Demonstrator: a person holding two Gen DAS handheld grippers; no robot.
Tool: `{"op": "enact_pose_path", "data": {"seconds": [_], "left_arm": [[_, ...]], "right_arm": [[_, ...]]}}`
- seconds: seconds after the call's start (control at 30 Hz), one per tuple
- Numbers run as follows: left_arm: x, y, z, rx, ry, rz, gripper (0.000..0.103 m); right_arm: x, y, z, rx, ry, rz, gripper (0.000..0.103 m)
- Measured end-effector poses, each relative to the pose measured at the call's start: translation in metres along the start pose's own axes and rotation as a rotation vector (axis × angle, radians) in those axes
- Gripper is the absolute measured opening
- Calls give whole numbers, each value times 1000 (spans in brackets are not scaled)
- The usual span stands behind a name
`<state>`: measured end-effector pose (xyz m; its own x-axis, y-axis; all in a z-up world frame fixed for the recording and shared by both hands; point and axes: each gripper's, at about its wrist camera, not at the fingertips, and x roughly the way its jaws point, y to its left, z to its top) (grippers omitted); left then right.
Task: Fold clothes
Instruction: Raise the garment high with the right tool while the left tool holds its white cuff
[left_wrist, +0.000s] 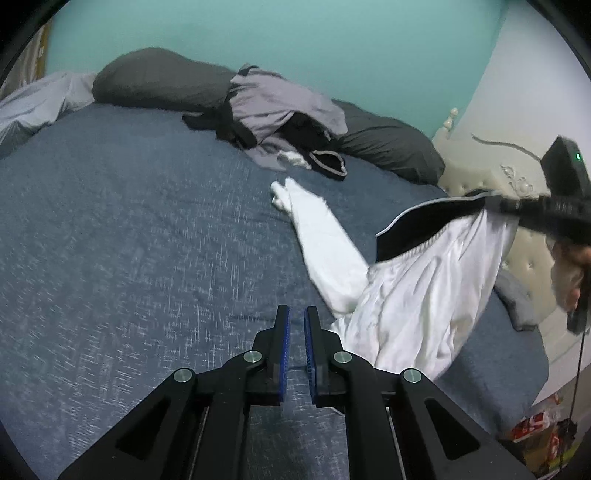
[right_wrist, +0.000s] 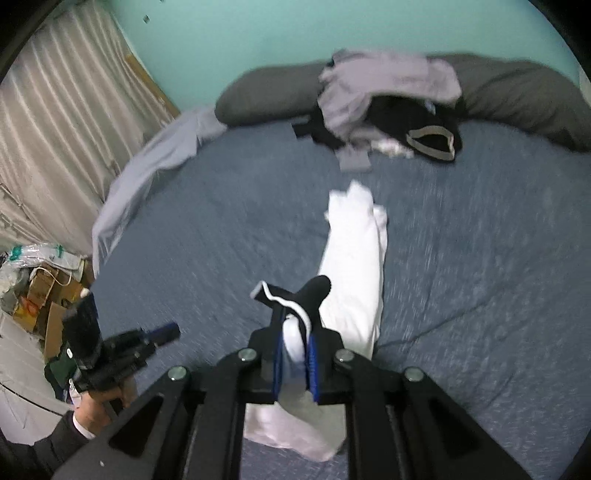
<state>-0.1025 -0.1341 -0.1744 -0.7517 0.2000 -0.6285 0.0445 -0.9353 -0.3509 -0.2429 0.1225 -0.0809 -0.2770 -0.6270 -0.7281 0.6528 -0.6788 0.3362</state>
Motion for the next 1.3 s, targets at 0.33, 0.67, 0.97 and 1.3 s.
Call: {"op": "enact_pose_path", "data": {"seconds": [0.33, 0.67, 0.97, 1.3], "left_arm": [[-57, -31, 38, 60, -55, -12, 10], [-98, -46, 76, 93, -120, -22, 11], [-114, -59, 91, 120, -135, -32, 12], [-125, -67, 93, 131, -138, -48, 13]], "right_arm": [[-102, 49, 73, -2, -111, -59, 10], [-208, 76, 146, 44, -250, -125, 10], [-301, 90, 186, 125, -370, -173, 10], [-352, 108, 204, 167, -395, -275, 10]]}}
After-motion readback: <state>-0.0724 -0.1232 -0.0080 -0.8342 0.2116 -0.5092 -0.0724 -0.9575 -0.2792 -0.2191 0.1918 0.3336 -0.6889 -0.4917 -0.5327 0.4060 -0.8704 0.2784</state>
